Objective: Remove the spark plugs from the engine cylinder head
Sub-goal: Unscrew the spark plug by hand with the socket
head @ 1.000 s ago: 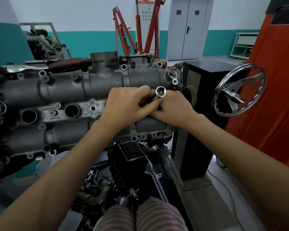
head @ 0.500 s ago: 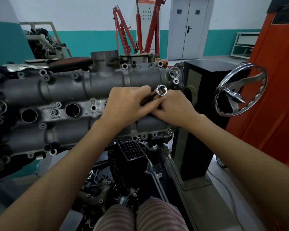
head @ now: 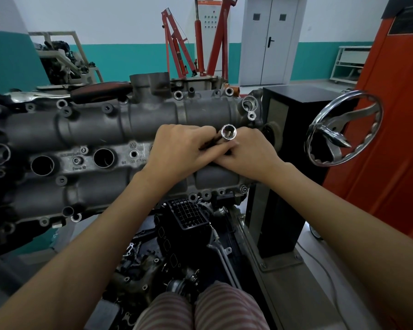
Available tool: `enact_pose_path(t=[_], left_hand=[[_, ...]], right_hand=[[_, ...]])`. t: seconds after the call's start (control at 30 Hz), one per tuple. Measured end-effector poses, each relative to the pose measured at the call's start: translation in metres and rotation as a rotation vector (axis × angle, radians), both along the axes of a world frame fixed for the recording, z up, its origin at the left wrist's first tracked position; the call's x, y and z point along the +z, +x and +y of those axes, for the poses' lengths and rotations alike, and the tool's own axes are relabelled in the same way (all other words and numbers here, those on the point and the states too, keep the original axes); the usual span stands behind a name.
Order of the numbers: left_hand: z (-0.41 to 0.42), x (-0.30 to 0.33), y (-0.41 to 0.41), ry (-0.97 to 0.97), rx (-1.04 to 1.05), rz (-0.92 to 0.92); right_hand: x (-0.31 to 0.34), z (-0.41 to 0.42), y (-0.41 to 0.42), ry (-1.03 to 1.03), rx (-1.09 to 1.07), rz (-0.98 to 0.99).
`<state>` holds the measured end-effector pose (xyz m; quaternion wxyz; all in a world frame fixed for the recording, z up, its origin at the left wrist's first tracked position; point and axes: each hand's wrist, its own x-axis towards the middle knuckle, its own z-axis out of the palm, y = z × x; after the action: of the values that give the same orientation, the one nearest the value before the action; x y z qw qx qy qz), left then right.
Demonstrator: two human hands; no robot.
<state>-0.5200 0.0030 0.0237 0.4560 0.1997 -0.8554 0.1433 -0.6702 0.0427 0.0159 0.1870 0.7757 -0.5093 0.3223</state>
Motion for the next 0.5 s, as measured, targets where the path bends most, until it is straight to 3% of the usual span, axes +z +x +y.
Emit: enact_pose_path(t=[0.13,0.5], left_hand=[[0.0014,0.0001,-0.0011,0.043,-0.020,-0.023],[0.0045,0.0011,-0.0037,0.029,0.000,-0.015]], right_hand=[[-0.0005,-0.0028,-0.0020,0.001,-0.031,0.068],[0.0006,-0.0007,0.0011,0.003,0.001,0.013]])
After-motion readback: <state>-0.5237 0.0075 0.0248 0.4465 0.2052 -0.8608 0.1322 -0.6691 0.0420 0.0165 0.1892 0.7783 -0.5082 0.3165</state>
